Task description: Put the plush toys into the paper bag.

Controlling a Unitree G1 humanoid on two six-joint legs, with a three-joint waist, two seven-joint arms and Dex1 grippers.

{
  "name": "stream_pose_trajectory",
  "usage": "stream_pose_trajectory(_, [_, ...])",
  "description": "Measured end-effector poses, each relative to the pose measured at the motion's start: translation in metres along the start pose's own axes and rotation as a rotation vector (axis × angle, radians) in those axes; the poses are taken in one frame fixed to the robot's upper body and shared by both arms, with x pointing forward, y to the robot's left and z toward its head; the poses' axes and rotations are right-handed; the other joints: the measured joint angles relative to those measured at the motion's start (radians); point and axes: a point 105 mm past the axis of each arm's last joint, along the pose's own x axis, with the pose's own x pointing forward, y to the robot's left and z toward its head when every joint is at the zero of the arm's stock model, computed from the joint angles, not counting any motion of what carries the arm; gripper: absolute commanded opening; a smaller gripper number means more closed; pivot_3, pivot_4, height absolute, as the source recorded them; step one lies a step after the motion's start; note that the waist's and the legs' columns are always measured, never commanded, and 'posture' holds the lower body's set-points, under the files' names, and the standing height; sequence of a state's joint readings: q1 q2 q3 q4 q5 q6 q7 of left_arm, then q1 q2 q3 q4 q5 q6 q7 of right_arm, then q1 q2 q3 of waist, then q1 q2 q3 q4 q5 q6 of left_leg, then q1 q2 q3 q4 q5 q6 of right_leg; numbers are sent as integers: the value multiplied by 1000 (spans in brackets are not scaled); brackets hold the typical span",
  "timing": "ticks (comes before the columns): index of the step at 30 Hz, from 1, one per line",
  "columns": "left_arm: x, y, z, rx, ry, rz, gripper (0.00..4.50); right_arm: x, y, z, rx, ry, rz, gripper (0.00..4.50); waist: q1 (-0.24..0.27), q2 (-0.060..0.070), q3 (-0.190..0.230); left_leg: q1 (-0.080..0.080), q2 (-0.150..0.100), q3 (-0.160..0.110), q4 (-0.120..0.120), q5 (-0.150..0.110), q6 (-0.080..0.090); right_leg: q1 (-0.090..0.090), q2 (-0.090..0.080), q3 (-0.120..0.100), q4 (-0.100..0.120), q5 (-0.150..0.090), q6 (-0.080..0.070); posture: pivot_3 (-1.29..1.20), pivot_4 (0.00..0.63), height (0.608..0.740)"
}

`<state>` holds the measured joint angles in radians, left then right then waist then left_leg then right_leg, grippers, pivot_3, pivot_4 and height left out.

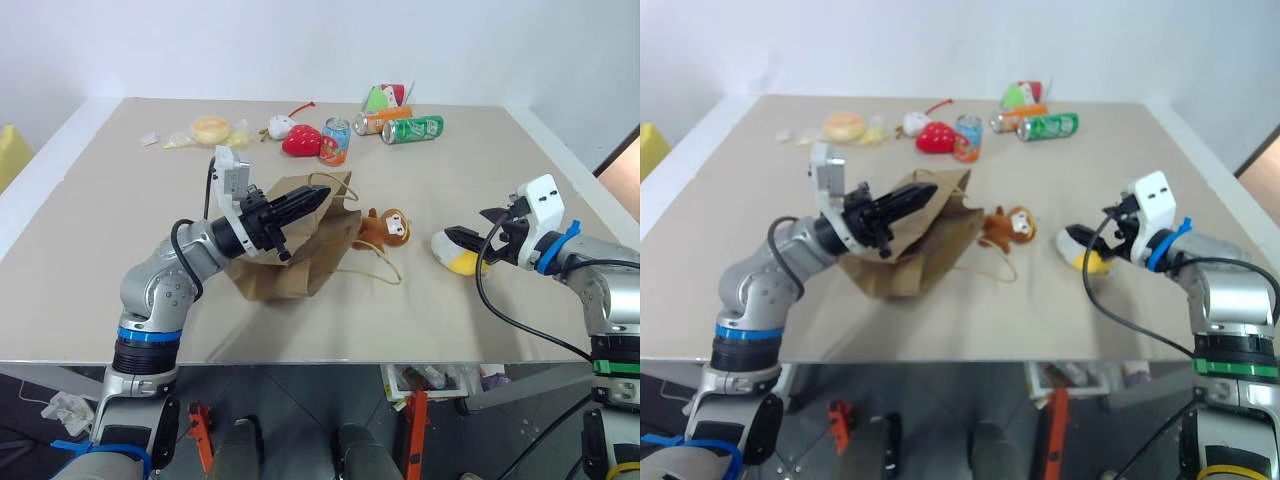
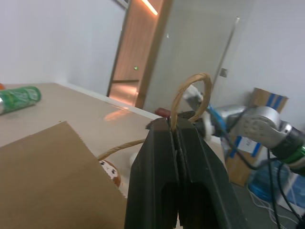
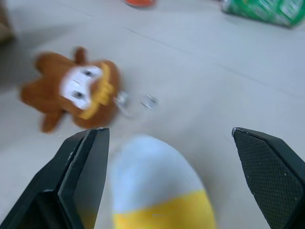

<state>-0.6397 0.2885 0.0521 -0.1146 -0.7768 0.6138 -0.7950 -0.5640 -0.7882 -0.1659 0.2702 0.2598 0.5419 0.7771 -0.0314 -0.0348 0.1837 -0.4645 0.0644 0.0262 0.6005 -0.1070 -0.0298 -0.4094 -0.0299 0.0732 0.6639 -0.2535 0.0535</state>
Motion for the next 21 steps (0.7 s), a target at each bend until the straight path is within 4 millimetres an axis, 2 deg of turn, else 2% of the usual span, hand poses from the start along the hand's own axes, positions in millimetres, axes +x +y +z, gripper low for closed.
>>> stream_pose_trajectory(8, [2,-5,0,-15,5,-22,0,7,11,-16,39,36,53,4441,0,0,0,0,0,0,0,0,0,0,0,0,0,2,4,0,150,740])
stream_pose_trajectory(11, [2,-7,-3,-31,15,-30,0,5,24,-37,85,107,119,4441,0,0,0,0,0,0,0,0,0,1,0,0,0,2,4,0,150,740])
stream_pose_trajectory(16, [1,-7,-6,-48,26,-30,0,1,21,-48,80,168,104,4441,0,0,0,0,0,0,0,0,0,1,0,0,0,0,0,0,150,740])
stream_pose_trajectory(19, [1,-8,-7,-57,30,-34,0,1,18,-55,87,199,87,3676,0,0,0,0,0,0,1,0,0,1,0,0,0,0,0,0,150,740])
stream_pose_trajectory(21, [1,-8,-7,-59,30,-36,0,1,17,-55,81,201,79,2771,0,0,0,0,0,0,1,0,0,1,0,0,0,0,0,0,150,740])
